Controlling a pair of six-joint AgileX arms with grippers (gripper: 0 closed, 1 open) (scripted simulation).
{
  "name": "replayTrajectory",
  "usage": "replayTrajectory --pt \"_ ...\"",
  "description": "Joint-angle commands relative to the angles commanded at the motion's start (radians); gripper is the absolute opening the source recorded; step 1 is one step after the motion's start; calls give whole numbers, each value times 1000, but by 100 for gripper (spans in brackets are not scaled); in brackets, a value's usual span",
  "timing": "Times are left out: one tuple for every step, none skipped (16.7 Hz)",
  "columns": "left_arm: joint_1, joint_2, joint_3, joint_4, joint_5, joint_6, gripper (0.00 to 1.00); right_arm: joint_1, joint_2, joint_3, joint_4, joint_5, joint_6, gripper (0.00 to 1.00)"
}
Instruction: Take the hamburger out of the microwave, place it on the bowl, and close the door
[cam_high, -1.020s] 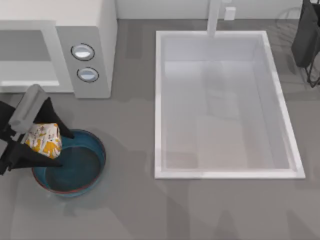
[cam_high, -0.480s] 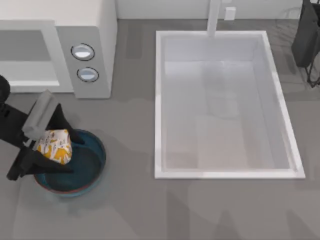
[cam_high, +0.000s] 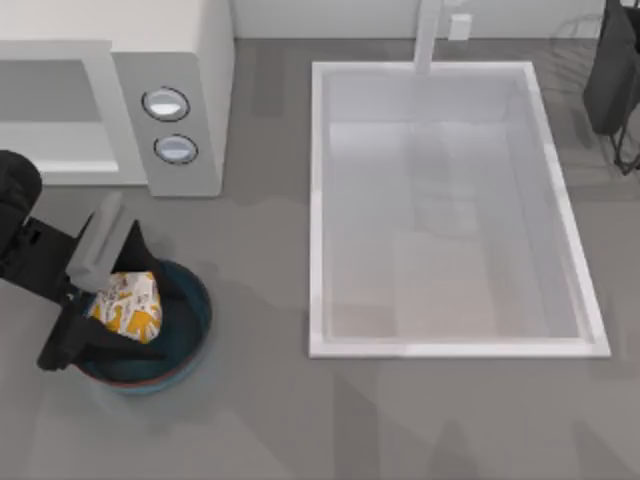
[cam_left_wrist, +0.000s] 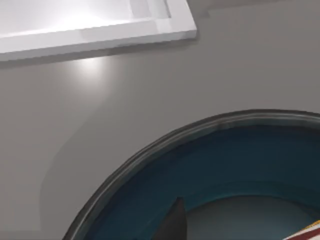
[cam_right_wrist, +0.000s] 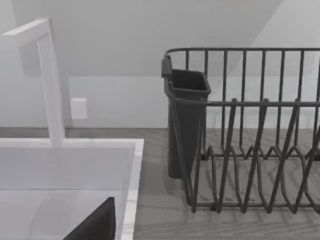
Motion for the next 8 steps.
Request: replayTrajectory --pt "0 0 0 0 0 0 0 0 0 0 0 0 0 100" --pt "0 0 0 0 0 0 8 0 0 0 0 0 0 100" --pt "0 0 0 0 0 0 15 0 0 0 0 0 0 100" --pt "0 0 0 0 0 0 23 0 0 0 0 0 0 100" --pt "0 0 0 0 0 0 30 0 0 0 0 0 0 100" --pt "0 0 0 0 0 0 38 0 0 0 0 0 0 100" --pt "0 0 0 0 0 0 45 0 0 0 0 0 0 100" --pt "0 0 0 0 0 0 53 0 0 0 0 0 0 100"
